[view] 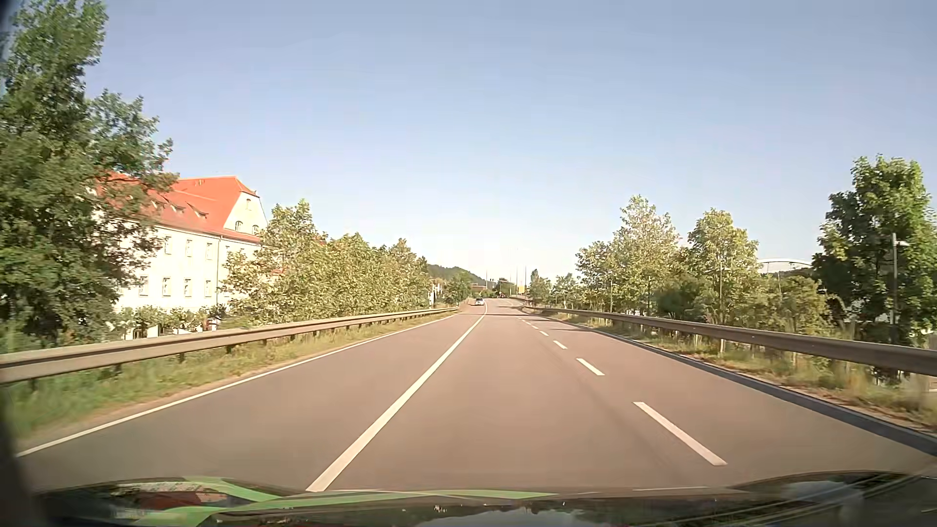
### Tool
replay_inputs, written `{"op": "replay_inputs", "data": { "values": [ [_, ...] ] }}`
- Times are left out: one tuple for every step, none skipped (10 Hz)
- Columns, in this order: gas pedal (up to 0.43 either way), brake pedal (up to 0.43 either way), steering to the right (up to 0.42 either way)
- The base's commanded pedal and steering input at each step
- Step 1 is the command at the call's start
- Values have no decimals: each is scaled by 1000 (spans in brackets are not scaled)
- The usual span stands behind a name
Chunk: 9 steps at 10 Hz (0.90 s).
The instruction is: Follow the waypoints while adhering to traffic rules and regulations
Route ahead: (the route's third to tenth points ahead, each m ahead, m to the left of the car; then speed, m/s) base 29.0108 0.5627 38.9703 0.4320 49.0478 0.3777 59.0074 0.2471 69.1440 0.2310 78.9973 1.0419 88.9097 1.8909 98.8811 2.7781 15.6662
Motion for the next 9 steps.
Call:
{"op": "replay_inputs", "data": {
  "values": [
    [150, 0, 1],
    [150, 0, 1],
    [150, 0, 1],
    [150, 0, 1],
    [150, 0, 1],
    [150, 0, 1],
    [150, 0, 1],
    [150, 0, 1],
    [150, 0, 1]
  ]
}}
